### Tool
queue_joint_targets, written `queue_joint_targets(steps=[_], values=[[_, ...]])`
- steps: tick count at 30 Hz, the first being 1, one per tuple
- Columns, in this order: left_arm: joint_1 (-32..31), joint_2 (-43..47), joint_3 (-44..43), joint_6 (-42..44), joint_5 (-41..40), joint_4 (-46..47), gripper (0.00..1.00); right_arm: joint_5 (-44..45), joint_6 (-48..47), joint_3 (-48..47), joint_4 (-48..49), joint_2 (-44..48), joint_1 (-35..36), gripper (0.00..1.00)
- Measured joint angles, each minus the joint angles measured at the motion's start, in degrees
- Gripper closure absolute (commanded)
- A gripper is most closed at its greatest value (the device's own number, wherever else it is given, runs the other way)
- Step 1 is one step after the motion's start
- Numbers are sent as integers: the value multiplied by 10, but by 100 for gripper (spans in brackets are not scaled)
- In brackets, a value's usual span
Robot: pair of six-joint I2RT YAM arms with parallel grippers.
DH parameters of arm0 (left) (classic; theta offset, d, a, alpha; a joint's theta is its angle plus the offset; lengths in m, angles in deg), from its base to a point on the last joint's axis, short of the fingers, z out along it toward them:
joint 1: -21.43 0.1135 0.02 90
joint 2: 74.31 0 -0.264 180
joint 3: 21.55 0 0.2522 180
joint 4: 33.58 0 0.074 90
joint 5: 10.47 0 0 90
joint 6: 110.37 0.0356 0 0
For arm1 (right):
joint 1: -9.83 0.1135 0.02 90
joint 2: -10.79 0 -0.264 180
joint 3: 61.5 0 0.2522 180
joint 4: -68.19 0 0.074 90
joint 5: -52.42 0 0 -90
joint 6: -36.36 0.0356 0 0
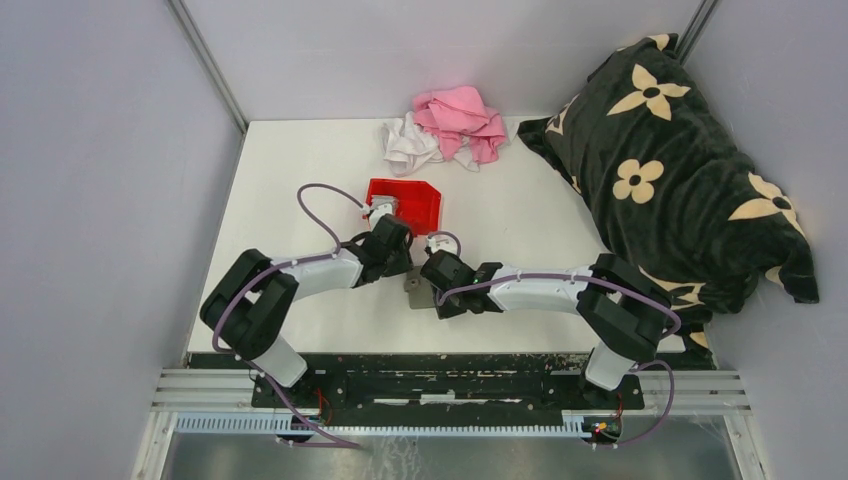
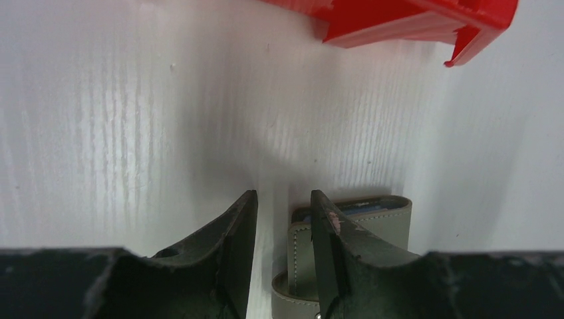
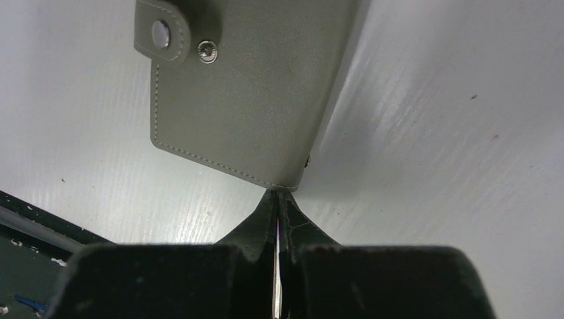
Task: Put the credit cards into the card holder
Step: Adjust the card holder at the center of the board.
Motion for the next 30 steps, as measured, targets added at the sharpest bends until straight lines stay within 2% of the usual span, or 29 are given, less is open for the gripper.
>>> queue_joint_targets(steps=[15, 30], values=[[-1, 105, 100, -13, -7, -10, 58, 13, -32, -44, -33, -33, -25, 99], [-7, 195, 146, -37, -23, -100, 58, 10, -73, -162, -74, -120, -60, 99]])
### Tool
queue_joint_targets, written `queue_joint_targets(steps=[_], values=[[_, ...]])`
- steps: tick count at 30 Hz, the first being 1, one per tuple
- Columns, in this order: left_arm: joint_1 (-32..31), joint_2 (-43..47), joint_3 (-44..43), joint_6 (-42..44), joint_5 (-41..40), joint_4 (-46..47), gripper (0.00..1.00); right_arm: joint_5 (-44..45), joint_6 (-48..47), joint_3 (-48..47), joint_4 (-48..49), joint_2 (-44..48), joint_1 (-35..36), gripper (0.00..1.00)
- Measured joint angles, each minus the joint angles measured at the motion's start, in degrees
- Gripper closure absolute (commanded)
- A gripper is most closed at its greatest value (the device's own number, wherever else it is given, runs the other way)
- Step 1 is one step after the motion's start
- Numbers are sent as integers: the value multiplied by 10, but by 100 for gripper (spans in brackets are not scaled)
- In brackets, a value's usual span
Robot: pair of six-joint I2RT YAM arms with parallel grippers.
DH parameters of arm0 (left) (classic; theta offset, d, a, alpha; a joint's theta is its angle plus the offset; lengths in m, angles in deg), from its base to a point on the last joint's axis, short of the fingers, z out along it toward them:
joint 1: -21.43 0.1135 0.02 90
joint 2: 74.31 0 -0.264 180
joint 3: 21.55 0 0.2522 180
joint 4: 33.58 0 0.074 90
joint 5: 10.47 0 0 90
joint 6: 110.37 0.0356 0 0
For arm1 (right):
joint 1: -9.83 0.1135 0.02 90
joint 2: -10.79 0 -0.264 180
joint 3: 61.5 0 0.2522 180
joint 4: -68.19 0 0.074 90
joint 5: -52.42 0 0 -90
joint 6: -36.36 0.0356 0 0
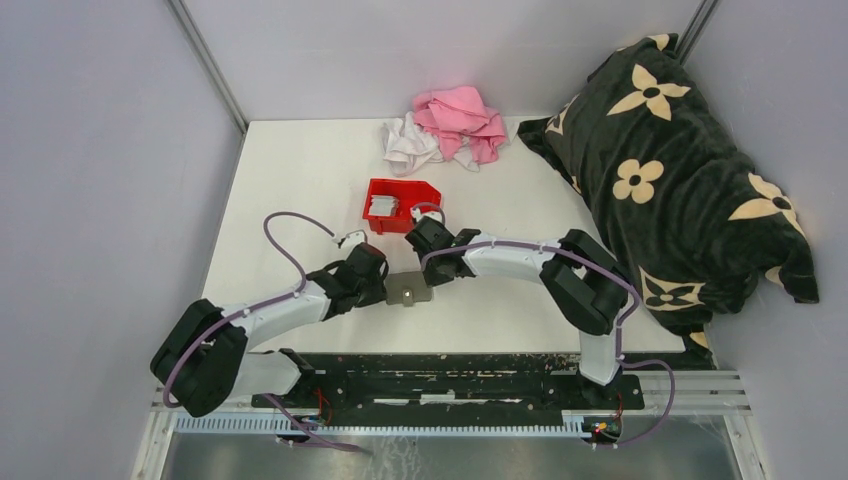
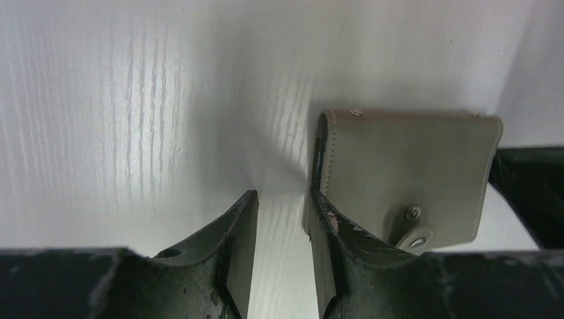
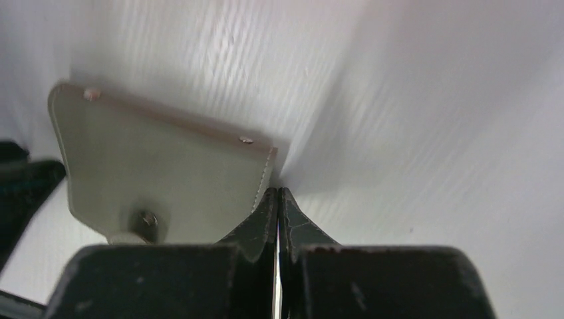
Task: Put the credit cards into the card holder
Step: Adjust the card holder at the center of the board.
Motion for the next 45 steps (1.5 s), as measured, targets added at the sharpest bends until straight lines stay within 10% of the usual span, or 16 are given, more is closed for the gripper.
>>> queue_joint_targets(steps=[19, 28, 31, 45], values=[[-8, 44, 16, -30, 37, -18, 56, -40, -30, -162, 34, -113, -27, 94], [-8, 89, -17, -32, 17, -63, 51, -22, -73, -162, 19, -99, -30, 43], [-8, 100, -54, -32, -1, -85, 48, -15, -99, -170, 2, -74, -30, 1], [-7, 174, -115, -11, -81, -136, 26, -87, -145, -305, 23, 7, -83, 10]])
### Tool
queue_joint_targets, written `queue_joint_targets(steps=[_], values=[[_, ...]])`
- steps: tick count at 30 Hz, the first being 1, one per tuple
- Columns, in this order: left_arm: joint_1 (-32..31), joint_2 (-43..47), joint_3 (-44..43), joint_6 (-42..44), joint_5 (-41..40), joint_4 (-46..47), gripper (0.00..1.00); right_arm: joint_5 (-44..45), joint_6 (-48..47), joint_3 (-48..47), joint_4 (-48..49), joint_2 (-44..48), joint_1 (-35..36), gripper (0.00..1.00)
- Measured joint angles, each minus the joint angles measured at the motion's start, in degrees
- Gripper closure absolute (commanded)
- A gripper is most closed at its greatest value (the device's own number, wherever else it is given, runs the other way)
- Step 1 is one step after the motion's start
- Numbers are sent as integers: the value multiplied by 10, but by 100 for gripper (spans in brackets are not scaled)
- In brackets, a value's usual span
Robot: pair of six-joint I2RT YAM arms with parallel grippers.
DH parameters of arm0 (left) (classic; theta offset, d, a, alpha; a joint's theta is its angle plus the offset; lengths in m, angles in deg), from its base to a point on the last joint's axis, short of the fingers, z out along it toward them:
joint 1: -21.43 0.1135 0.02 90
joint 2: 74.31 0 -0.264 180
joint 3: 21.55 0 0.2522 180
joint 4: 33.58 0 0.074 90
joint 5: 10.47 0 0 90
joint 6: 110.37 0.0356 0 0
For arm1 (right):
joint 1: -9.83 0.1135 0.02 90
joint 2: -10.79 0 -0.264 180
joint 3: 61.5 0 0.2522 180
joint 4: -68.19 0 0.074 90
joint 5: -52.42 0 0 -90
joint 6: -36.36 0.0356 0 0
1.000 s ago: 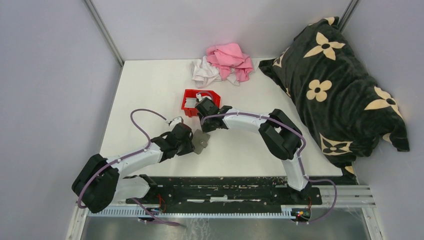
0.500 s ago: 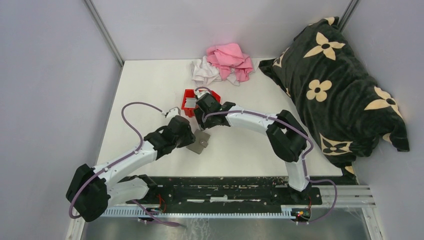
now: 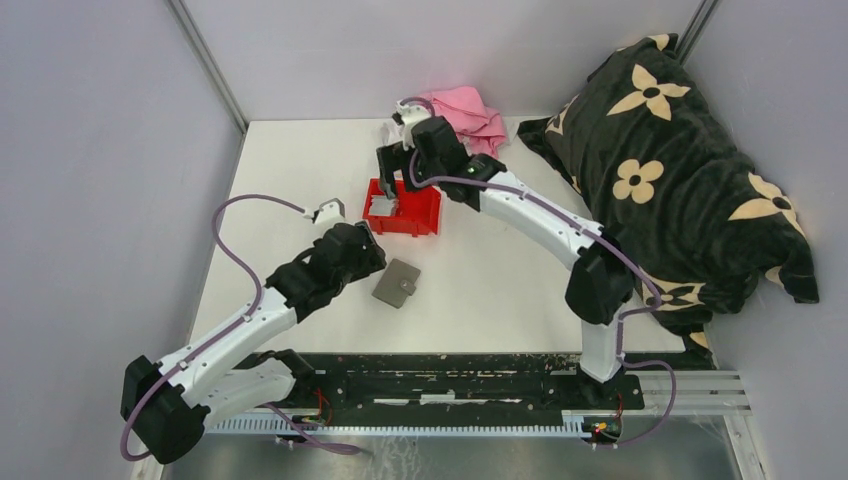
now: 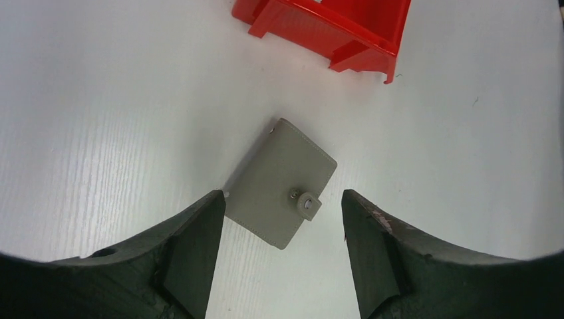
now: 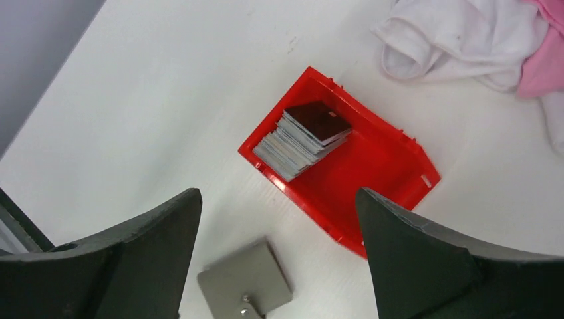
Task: Put the credit cards into the card holder
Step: Adjust the card holder at the center of the board, then adjust the storage box at the center of the board.
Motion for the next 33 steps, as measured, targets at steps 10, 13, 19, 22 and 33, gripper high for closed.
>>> queue_joint_targets(steps=[10, 13, 19, 22, 33], values=[[63, -59, -12, -23, -35, -9, 35, -31, -151, -290, -156, -211, -13, 34], [90, -86, -10, -45, -36, 3, 37, -10, -170, -289, -184, -230, -12, 47], [123, -160, -10, -70, -36, 54, 38, 35, -165, -250, -189, -234, -26, 62], [127, -211, -13, -71, -31, 74, 38, 44, -159, -222, -189, -234, -33, 69], [146, -323, -70, -70, -28, 106, 37, -6, -115, -175, -194, -234, -44, 85]])
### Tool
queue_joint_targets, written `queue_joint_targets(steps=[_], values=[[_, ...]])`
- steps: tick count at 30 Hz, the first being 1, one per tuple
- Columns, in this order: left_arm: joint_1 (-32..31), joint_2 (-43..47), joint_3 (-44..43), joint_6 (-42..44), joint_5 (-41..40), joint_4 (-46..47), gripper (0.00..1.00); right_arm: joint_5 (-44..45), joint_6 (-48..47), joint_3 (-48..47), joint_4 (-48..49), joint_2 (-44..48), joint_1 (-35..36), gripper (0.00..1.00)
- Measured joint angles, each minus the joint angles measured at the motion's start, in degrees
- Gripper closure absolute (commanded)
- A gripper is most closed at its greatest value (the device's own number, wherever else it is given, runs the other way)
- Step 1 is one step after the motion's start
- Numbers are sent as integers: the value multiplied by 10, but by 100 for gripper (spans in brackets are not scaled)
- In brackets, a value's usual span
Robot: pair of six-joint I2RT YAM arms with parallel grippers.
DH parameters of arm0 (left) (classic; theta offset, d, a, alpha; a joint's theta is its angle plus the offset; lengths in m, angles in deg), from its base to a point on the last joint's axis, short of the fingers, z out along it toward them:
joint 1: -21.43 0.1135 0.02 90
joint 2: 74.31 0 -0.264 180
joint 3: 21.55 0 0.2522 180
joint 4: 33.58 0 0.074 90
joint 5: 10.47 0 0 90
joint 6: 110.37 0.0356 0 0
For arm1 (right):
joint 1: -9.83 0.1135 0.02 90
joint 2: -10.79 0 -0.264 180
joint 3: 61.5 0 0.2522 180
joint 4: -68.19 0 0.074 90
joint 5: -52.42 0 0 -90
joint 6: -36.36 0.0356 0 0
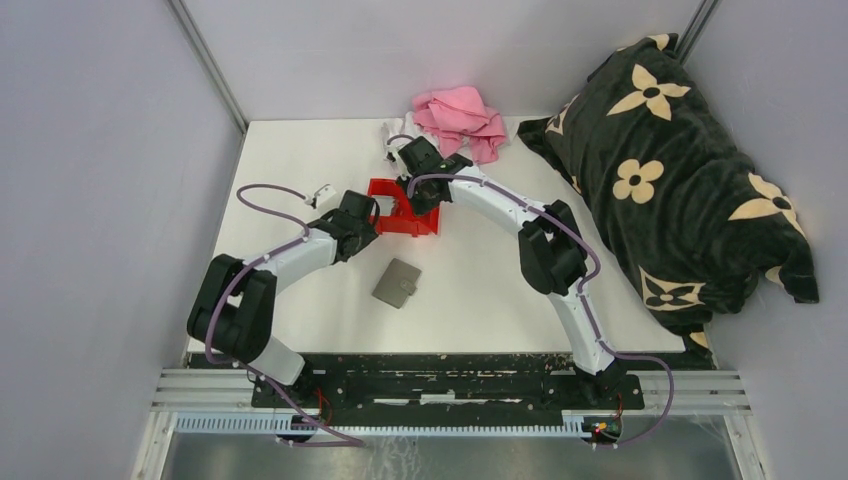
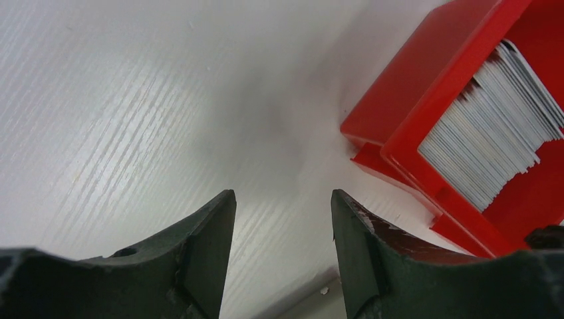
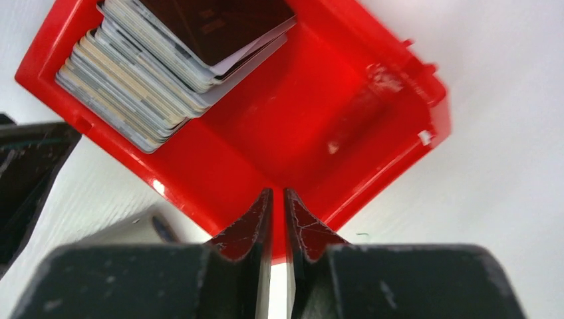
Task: Put the credit cards into the card holder
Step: Adjust the storage box at the center of the board.
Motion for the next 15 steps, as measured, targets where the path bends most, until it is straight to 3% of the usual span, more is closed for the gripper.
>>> queue_joint_targets(steps=[15], values=[[40, -47, -26, 18, -1, 13, 36, -92, 79, 48, 7, 0, 7, 89]])
